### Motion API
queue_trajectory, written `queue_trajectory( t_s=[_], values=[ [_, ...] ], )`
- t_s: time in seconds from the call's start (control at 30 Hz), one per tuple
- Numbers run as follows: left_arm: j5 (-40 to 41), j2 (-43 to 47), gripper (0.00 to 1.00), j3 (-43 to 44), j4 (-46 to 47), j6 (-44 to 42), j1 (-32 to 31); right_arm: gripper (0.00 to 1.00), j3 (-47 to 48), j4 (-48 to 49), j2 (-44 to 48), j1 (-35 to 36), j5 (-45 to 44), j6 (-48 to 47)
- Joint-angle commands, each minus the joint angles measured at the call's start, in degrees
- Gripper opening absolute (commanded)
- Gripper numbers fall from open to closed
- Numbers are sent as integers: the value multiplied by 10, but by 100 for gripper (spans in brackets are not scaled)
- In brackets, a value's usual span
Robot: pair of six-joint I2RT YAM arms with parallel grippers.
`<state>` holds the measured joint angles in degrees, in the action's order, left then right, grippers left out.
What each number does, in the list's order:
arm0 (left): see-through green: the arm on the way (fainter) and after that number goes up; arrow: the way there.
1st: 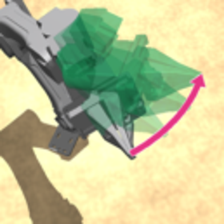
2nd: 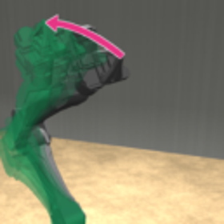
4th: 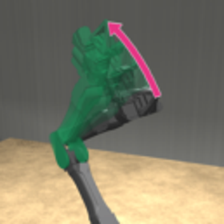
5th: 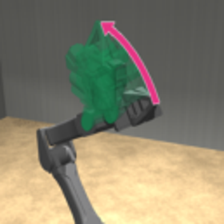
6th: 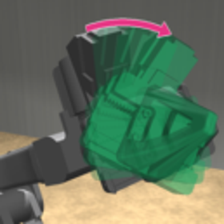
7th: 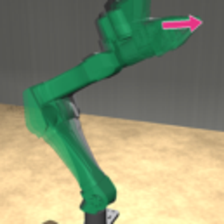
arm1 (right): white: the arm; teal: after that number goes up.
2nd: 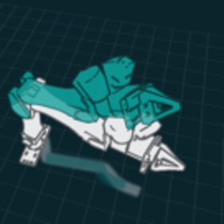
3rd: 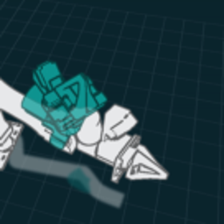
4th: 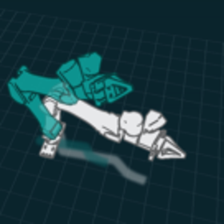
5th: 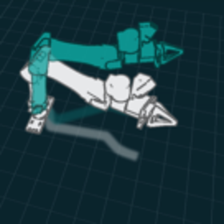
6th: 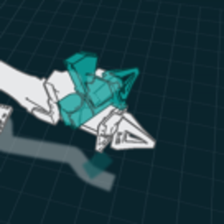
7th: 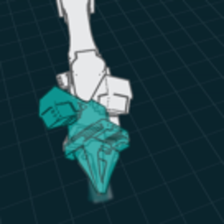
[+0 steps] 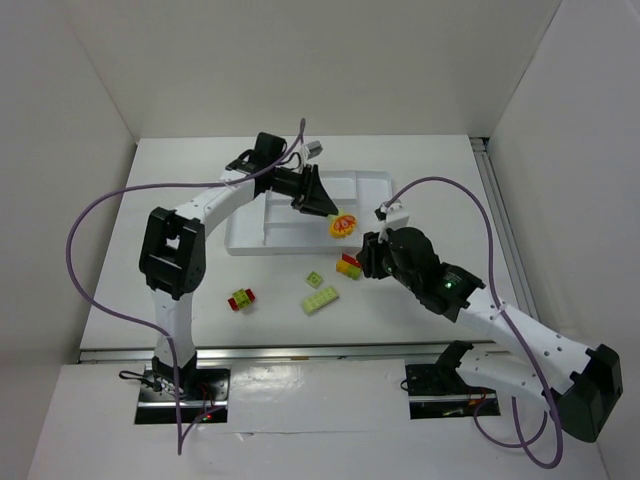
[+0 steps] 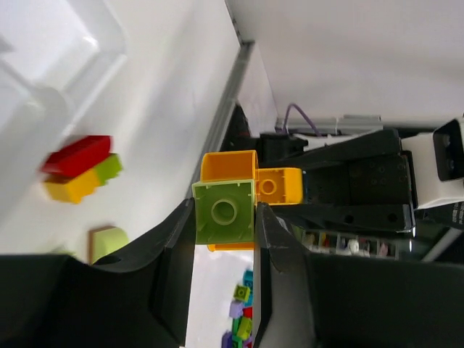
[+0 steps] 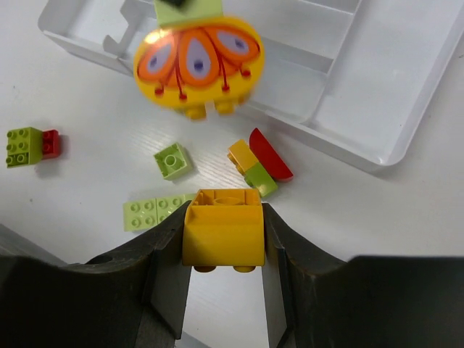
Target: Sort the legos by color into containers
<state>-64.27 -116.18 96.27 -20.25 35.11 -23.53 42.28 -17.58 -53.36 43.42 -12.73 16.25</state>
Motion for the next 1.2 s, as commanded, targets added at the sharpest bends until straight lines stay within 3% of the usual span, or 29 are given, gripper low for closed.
queue_trajectory(
  t_s=[0.0, 0.33, 0.43, 0.5, 0.57, 0.8, 1.07, 1.17],
  values=[
    [5, 9, 0, 29, 18, 14, 26, 23, -4, 20, 12, 3, -16, 9],
    [56, 14, 0, 47, -20, -2, 59, 20, -1, 15, -1, 3, -59, 30],
    [177, 40, 0, 59, -94, -36, 90, 20, 73, -33, -78, 3, -115, 67],
    [304, 88, 0, 53, -114, -42, 104, 22, 145, -62, -128, 3, -150, 95],
    [367, 139, 0, 24, -114, -42, 128, 23, 186, -54, -188, 3, -178, 95],
    [427, 246, 0, -78, -71, -14, 172, 23, 310, 38, -371, -84, -55, 49],
    [388, 257, 0, -102, -71, -19, 183, 26, 465, 69, -573, -134, -3, 13],
    [383, 264, 0, -108, -71, -24, 183, 27, 509, 69, -611, -139, -3, 7]
  ],
)
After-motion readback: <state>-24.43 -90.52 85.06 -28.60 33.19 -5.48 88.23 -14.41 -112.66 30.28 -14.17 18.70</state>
